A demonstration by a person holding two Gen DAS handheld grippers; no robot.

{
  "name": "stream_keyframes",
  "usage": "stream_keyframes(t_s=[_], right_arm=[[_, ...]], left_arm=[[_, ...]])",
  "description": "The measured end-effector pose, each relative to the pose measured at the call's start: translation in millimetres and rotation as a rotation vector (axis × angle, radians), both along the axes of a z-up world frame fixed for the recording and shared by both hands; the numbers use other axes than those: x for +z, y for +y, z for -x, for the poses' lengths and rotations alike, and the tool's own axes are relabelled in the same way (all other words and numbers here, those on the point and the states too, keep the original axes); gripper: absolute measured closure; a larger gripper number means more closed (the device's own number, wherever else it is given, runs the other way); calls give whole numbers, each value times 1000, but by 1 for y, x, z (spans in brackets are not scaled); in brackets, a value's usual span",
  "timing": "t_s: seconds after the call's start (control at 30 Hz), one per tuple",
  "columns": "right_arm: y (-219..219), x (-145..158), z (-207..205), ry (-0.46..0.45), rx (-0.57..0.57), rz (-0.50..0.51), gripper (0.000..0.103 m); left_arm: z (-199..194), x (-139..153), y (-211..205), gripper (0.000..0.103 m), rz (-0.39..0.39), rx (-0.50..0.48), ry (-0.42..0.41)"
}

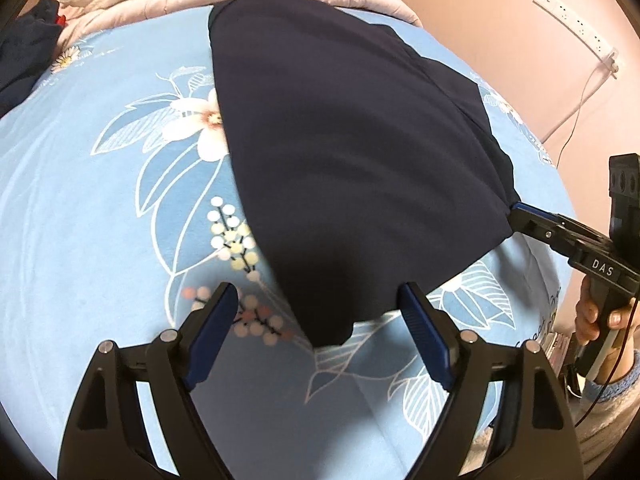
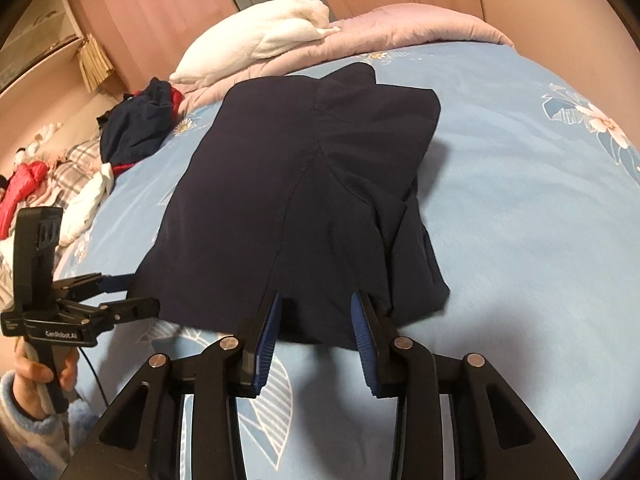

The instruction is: Fold large clothes

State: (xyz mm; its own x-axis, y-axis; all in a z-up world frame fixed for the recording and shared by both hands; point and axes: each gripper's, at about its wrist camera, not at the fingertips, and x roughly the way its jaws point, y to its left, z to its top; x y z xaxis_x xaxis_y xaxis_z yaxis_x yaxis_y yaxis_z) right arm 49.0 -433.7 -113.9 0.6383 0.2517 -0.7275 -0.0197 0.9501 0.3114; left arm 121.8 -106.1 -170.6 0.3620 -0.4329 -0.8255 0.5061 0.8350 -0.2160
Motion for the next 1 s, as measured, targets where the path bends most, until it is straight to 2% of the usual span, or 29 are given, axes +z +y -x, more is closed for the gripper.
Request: stream_keyframes(t_s=[0.13, 0.17, 0.2, 0.33, 0.37, 0.43, 0.53, 0.67, 0.9, 1.0], right_arm=[[-1, 4, 7, 11, -14, 20, 62], [-2, 4, 8, 12, -18, 24, 59], [-3, 5, 9, 15, -24, 31, 51], [-9, 7, 14, 18, -44, 19, 49], [-12, 8, 13, 16, -52, 4, 47], [-19, 10, 13, 5, -69, -52, 33], [-28, 13, 10, -24, -84, -172, 19], [-39, 12, -7, -31, -83, -340, 16], [-49, -6, -53, 15, -111, -437, 14], [-54, -13, -64, 28, -127, -478, 13]], left_arm=[[4, 5, 5, 21, -5, -1, -25], [4, 6, 6, 21, -3, -1, -26], [4, 6, 7, 21, 1, -1, -27], [2, 8, 12, 21, 17, 12, -32], [1, 10, 15, 21, 29, 18, -31], [3, 9, 18, 19, 47, 32, -30], [-3, 10, 24, 18, 81, 56, -11], [-18, 8, 25, 16, 135, 81, 39], [-50, -3, 23, 15, 277, 89, 198], [-62, -8, 21, 15, 306, 95, 232]])
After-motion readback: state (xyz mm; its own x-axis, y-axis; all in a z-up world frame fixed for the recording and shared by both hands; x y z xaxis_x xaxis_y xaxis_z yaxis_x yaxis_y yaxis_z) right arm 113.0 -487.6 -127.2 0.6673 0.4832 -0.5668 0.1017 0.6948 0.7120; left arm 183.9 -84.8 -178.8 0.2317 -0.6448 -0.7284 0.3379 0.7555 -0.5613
